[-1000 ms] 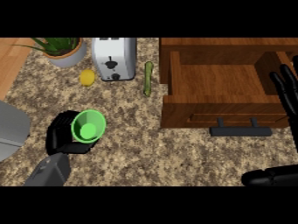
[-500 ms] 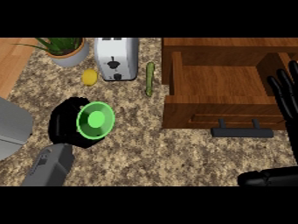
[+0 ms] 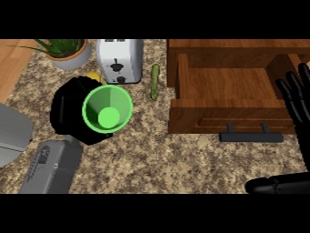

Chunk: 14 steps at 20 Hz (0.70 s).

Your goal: Pick up the cup, place it into the drawer and close the drawer

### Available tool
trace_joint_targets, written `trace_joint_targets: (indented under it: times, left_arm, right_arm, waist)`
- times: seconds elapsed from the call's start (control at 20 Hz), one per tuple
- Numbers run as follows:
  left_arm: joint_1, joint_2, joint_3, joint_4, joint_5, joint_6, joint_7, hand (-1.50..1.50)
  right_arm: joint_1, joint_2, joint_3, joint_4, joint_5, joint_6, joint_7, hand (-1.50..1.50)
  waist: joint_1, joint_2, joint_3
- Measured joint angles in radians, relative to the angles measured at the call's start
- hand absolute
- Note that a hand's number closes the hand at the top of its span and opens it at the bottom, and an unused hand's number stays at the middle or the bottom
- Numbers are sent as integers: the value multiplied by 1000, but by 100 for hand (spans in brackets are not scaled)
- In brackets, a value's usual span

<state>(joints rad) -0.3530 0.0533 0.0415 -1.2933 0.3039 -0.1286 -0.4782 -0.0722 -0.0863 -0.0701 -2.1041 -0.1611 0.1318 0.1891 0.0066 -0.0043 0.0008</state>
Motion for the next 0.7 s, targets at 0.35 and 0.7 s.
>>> trace_joint_targets:
  times: [0.35, 0.7]
  left_arm:
    - [-148, -30, -34, -120, -20, 141, 195, 150]
    - [-343, -38, -44, -57, -72, 251, 290, 150]
  right_arm:
    - [-30, -12, -19, 14, -7, -3, 9, -150]
    - [-13, -10, -11, -6, -6, 5, 8, -150]
  waist:
    - [-7, 3, 0]
    - [-14, 4, 0]
